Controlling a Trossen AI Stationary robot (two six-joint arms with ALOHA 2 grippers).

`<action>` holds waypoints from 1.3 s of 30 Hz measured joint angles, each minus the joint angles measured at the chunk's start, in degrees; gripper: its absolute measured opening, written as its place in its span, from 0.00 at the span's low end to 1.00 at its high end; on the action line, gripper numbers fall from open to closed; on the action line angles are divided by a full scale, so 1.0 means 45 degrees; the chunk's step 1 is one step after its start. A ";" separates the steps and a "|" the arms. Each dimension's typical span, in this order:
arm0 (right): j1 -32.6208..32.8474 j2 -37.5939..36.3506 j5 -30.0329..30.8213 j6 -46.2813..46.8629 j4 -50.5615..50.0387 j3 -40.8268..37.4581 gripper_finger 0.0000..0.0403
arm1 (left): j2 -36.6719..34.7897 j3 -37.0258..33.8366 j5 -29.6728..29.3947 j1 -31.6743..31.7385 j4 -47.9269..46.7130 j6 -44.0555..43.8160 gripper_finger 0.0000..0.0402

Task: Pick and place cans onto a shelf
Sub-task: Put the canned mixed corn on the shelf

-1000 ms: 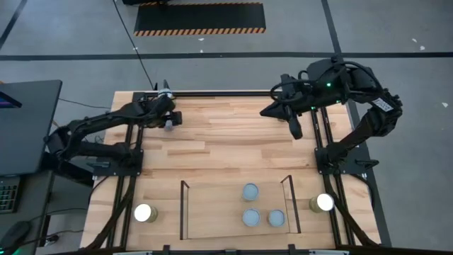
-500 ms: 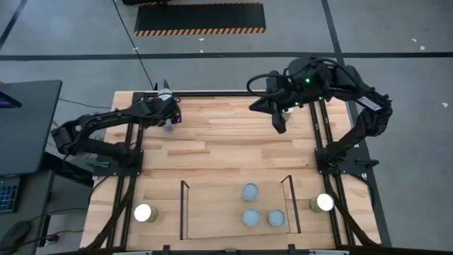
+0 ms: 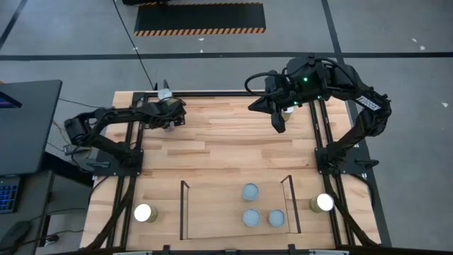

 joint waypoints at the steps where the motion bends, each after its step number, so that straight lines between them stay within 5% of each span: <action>1: 0.0000 0.0000 0.0003 0.0000 0.0000 0.0000 0.02 | 0.0134 0.0000 0.0038 0.0005 0.0226 0.0064 0.87; 7: 0.0000 0.0000 -0.0032 0.0000 -0.0004 0.0000 0.02 | 0.0922 -0.0005 0.0002 0.0010 0.1177 0.0306 0.84; 15: 0.0000 -0.0070 -0.0580 -0.0521 -0.0408 0.0000 0.02 | 0.1101 0.0163 0.1167 -0.0453 0.2870 0.3111 0.71; 26: -0.0068 -0.0185 0.0131 -0.1069 -0.3465 0.0010 0.02 | 0.1004 0.2172 0.1987 -0.3803 0.4472 0.7558 0.72; 31: -0.0066 -0.0185 0.0117 -0.0892 -0.3722 0.0010 0.02 | 0.1100 0.2445 0.1798 -0.4889 0.5401 0.7322 0.72; 39: 0.0649 -0.0233 0.0107 -0.0586 -0.3862 0.0005 0.02 | 0.3800 0.4733 0.1662 -0.6281 0.5624 0.8605 0.72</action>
